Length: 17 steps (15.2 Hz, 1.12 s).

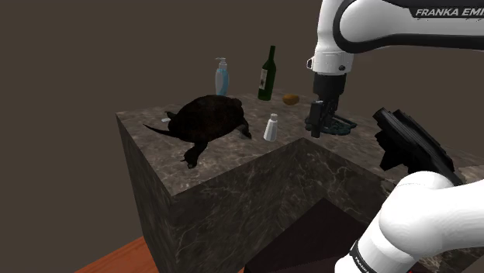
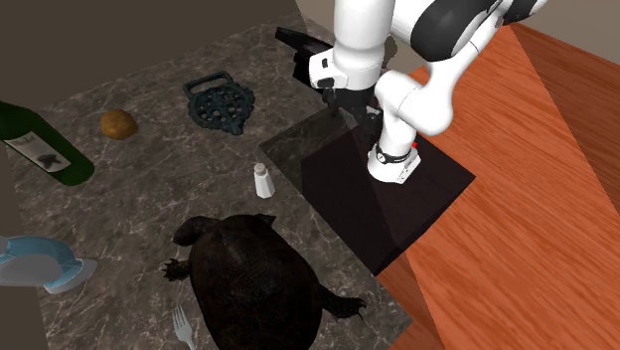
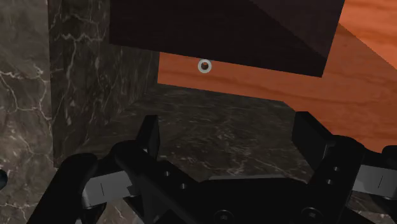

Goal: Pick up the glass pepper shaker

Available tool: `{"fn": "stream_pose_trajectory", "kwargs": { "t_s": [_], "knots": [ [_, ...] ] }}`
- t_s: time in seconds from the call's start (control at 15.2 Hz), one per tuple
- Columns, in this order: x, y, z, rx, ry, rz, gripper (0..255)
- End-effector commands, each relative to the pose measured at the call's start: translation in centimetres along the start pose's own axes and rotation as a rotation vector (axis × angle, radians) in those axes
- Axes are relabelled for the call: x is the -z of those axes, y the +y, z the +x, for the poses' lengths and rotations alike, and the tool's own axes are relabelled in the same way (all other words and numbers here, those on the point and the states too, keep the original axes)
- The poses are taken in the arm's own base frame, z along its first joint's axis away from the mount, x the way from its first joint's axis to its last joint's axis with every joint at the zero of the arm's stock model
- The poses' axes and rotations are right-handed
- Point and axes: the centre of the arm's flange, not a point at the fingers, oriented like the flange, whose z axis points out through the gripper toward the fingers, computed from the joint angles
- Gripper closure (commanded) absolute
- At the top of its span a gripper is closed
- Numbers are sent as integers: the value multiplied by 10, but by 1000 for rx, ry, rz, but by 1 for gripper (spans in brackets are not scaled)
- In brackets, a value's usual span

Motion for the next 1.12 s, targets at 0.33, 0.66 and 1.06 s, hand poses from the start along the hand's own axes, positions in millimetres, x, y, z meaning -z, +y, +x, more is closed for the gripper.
{"fn": "stream_pose_trajectory", "kwargs": {
  "t_s": [0.33, 0.66, 1.06],
  "knots": [
    [-2, 34, 53, -15, 46, 44, 0],
    [-4, 69, 105, -29, 92, 88, 0],
    [-4, 112, 168, -47, 148, 140, 0]
  ]
}}
